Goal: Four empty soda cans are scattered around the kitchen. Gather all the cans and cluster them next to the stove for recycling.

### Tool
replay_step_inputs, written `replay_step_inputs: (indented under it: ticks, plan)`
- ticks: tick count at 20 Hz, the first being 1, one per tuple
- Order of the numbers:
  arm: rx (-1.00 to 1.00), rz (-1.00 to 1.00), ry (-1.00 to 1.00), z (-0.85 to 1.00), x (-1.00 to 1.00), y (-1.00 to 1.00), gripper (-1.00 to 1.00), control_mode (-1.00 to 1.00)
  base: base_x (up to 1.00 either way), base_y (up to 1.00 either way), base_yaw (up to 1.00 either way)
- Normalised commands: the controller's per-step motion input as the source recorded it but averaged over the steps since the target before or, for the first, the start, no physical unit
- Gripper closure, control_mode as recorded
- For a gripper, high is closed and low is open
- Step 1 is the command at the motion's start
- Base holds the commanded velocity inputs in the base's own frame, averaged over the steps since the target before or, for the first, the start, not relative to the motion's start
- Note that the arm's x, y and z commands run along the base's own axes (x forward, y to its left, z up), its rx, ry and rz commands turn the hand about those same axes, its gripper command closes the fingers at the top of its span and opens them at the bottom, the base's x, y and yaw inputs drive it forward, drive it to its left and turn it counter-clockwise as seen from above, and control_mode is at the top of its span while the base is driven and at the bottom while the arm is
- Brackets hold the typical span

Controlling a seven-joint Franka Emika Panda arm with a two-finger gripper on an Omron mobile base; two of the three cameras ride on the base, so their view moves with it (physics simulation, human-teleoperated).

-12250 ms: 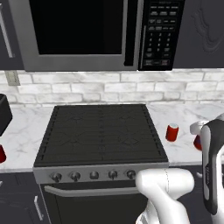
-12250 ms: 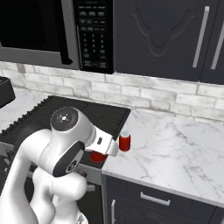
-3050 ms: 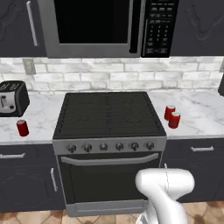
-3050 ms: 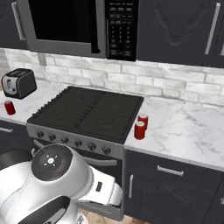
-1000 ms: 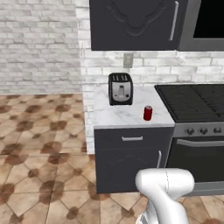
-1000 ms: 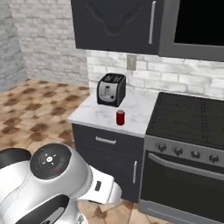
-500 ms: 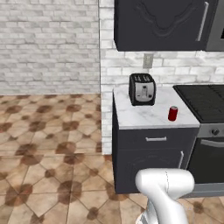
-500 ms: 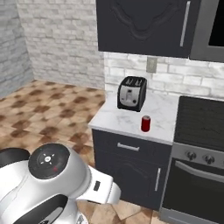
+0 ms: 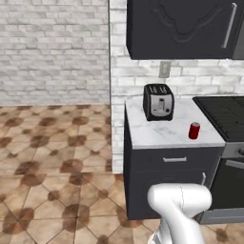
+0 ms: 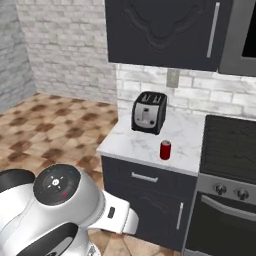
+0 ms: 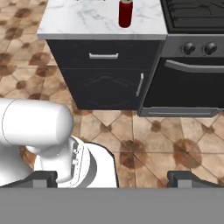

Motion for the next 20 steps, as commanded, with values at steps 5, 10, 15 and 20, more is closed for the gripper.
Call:
replay_step_inputs:
  ticks: [5, 10, 15, 20]
  plan:
    - [0.00, 0.00, 0.00, 0.00, 0.00, 0.00, -1.00, 1.00, 0.39, 0.22, 0.01]
    - [0.00, 0.00, 0.00, 0.00, 0.00, 0.00, -1.00, 1.00, 0.47, 0.12, 0.01]
    - [0.00, 0.00, 0.00, 0.00, 0.00, 0.00, -1.00, 1.00, 0.51, 0.09, 0.01]
    - [0.00, 0.00, 0.00, 0.00, 0.00, 0.00, -1.00, 1.00, 0.52, 0.09, 0.01]
